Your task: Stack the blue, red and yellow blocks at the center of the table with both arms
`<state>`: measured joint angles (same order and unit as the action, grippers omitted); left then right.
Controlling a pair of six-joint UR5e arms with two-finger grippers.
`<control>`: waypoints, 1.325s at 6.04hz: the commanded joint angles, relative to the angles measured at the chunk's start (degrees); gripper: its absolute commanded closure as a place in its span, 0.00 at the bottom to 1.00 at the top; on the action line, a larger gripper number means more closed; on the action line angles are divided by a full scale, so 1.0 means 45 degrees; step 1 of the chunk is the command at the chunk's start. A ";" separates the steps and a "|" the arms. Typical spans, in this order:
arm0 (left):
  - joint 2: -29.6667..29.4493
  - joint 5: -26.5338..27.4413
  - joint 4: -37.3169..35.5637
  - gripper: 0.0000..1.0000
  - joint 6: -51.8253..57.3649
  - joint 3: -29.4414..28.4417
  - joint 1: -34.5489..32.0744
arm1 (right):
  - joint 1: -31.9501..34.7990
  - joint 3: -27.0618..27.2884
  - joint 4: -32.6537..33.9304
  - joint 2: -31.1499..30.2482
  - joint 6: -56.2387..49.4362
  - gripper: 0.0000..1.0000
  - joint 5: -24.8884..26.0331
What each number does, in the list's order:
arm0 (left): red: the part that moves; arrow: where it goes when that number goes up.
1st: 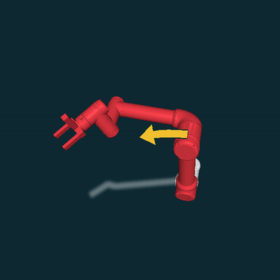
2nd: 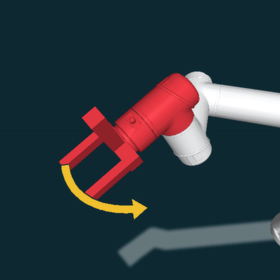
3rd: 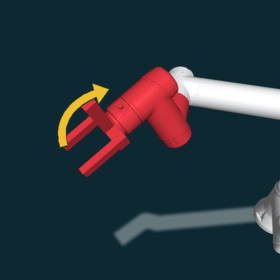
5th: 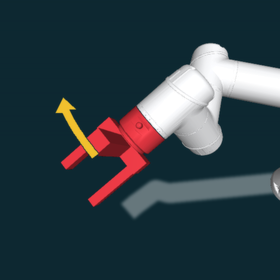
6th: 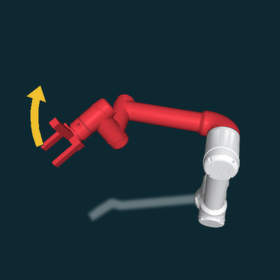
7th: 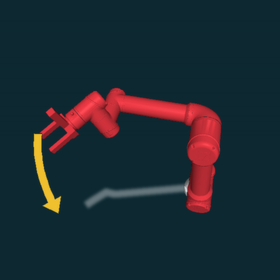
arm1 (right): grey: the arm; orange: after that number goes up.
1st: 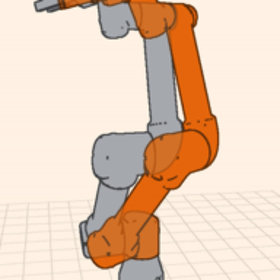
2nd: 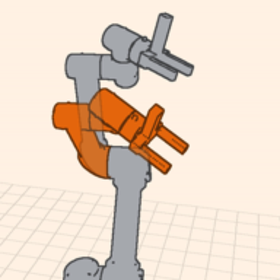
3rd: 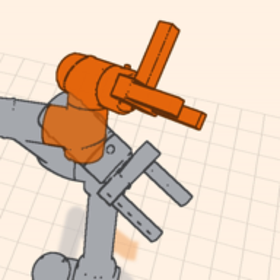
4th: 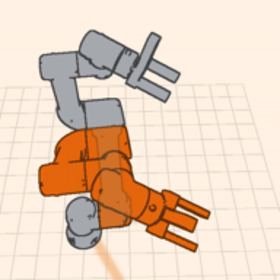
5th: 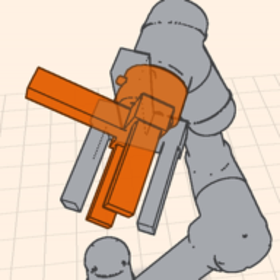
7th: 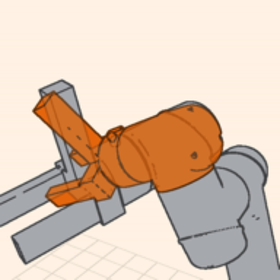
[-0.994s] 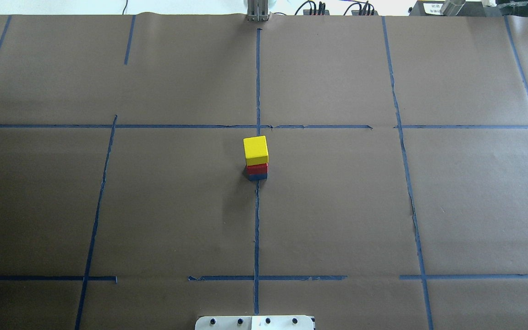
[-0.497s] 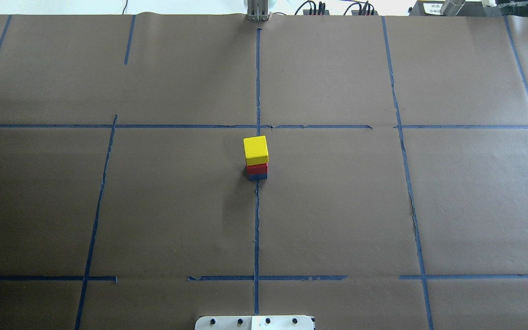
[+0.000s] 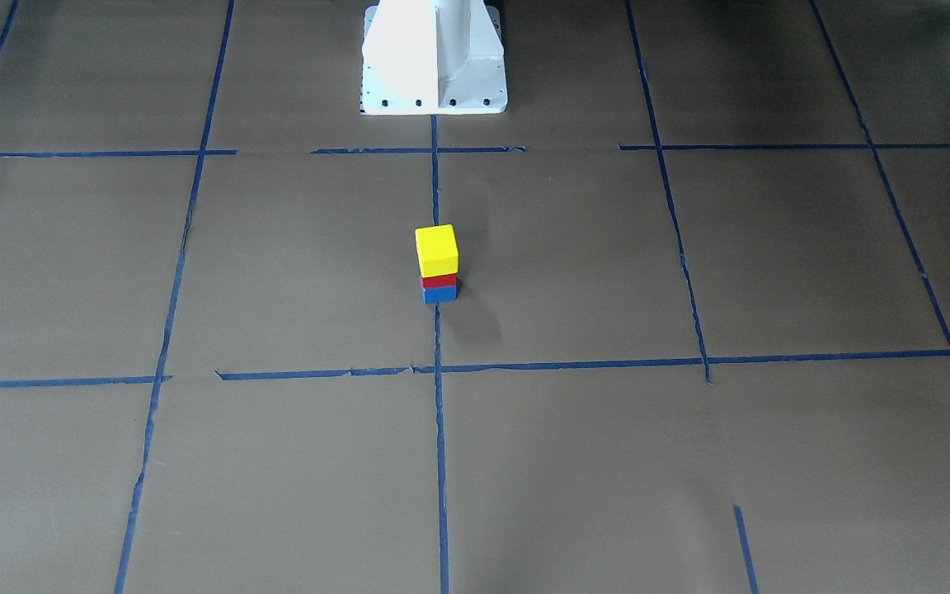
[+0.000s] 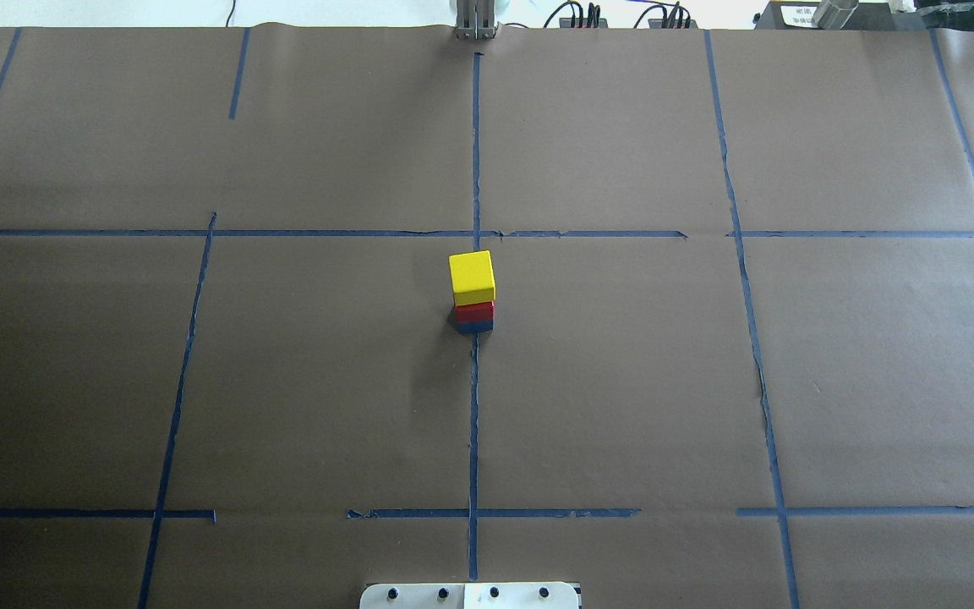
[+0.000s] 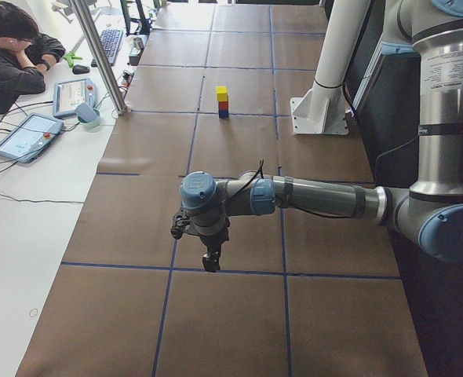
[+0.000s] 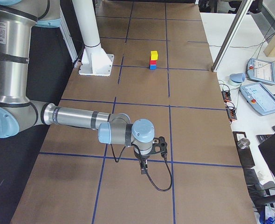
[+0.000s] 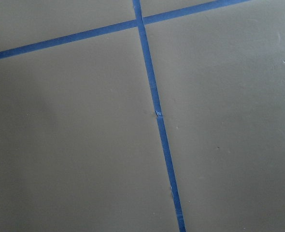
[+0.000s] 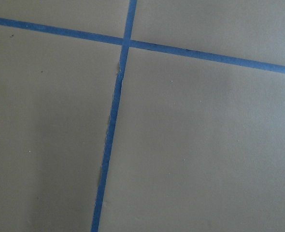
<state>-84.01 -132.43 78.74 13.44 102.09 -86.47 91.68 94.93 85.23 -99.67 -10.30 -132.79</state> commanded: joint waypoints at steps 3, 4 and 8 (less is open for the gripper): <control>0.0036 -0.0005 0.0003 0.00 0.0002 0.0010 -0.0002 | -0.0002 -0.0002 0.0005 0.0000 0.0004 0.00 -0.0004; 0.0036 -0.0005 0.0003 0.00 0.0002 -0.0010 -0.0002 | -0.0002 -0.0002 0.0005 0.0000 0.0005 0.00 -0.0004; 0.0036 -0.0005 0.0003 0.00 -0.0018 -0.0127 0.0017 | -0.0002 -0.0042 -0.0014 0.0000 0.0004 0.00 -0.0004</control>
